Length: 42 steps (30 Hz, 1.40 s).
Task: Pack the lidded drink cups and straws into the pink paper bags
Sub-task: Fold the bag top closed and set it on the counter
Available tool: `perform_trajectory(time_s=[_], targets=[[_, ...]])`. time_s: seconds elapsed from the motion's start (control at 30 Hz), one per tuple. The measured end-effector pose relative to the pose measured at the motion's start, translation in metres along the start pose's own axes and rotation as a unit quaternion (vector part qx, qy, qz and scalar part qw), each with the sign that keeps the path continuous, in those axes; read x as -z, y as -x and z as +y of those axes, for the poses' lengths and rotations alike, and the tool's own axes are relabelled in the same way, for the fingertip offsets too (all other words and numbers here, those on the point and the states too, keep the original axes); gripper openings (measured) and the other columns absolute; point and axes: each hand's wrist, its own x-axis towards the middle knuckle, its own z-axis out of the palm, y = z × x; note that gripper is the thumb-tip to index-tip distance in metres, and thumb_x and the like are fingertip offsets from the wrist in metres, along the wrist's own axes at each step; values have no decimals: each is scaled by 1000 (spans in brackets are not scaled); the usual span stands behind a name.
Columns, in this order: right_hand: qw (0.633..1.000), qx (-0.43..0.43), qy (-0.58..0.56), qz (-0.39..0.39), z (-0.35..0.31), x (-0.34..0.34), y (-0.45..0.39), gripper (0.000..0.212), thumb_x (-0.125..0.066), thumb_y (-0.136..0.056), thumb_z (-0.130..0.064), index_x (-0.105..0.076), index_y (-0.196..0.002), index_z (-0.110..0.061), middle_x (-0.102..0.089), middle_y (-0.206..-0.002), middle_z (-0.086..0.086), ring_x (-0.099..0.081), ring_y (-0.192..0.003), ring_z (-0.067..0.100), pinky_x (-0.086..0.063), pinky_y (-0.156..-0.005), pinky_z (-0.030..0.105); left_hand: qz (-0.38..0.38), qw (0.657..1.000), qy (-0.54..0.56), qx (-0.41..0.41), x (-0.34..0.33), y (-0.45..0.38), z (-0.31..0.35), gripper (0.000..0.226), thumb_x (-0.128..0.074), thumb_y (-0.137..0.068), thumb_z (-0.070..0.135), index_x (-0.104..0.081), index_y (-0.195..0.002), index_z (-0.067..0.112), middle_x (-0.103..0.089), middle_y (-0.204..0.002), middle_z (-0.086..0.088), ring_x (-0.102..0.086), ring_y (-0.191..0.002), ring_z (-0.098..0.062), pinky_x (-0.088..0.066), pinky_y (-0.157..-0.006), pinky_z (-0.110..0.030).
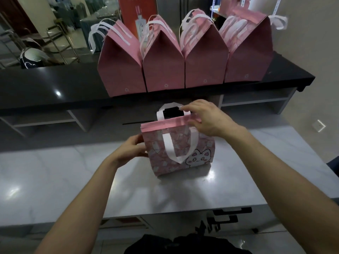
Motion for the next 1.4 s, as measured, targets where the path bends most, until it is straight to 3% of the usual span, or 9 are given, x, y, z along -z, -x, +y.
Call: perform_trajectory(time_s=[0.07,0.13,0.27,0.4,0.53,0.63,0.87,1.23,1.4], targets=[[999,14,24,-24,-3,-4,-9,26,-71,-99,-14,-74,-119,-30,-70,-118,-9,-58,-117,14,-44,-115,45,45,999,-23,-2,0,-2,2,45,-55,-101,-6,-70,-131,24,-80,-118,-11,-80,-102,-33,-68,-80,-44],[999,4,31,-16,0,-5,-14,24,-73,-96,-7,-75,-107,-28,-70,-110,-11,-60,-110,12,-37,-122,51,173,975,-136,-21,0,-6,1,31,-72,-98,0,-67,-118,23,-77,-110,-8,-78,-98,-28,-68,-77,-43],[997,-39,23,60,5,-12,-10,28,-70,-96,-5,-76,-119,-20,-69,-129,-2,-50,-145,22,-21,-129,57,178,960,-202,-70,-11,-10,1,55,-93,-85,11,-62,-126,29,-68,-119,11,-66,-109,-5,-65,-87,-36],[956,-86,12,279,5,-21,23,19,-74,-98,-22,-71,-114,-12,-68,-108,4,-61,-107,26,-48,-100,44,176,919,-326,-135,-27,-9,1,16,-86,-90,18,-76,-99,27,-75,-93,14,-70,-86,-5,-63,-79,-39],[917,-115,-50,380,0,-37,76,26,-67,-106,-30,-59,-87,-14,-56,-83,-3,-52,-78,15,-43,-76,23,166,909,-338,-178,-51,2,2,13,-84,-87,16,-76,-89,26,-73,-80,13,-68,-76,-8,-58,-74,-34],[925,-100,-60,362,-6,-57,125,30,-61,-105,-33,-51,-80,-20,-50,-77,-6,-45,-70,11,-37,-69,14,171,914,-318,-186,-80,19,-4,20,-82,-81,6,-72,-84,24,-72,-76,10,-68,-72,-9,-58,-73,-36],[988,-128,-32,81,-7,-91,204,30,-68,-97,-45,-70,-99,-15,-71,-94,-1,-67,-77,24,-55,-72,41,153,916,-338,-149,-132,60,-20,20,-79,-84,13,-62,-90,24,-69,-85,11,-70,-80,-13,-61,-74,-40],[997,-76,30,-7,4,-67,187,19,-58,-102,-22,-68,-95,-7,-70,-90,14,-65,-82,45,-49,-70,46,213,864,-434,-141,-153,77,-6,21,-64,-94,7,-49,-81,15,-62,-74,-7,-57,-72,-43,-51,-65,-51],[999,-38,-25,1,-7,-77,200,22,-65,-99,-22,-64,-81,-10,-68,-78,10,-64,-71,41,-48,-62,42,266,893,-356,-77,-140,77,-21,14,-65,-99,8,-64,-87,16,-73,-81,-3,-73,-59,-24,-61,-64,-45]])
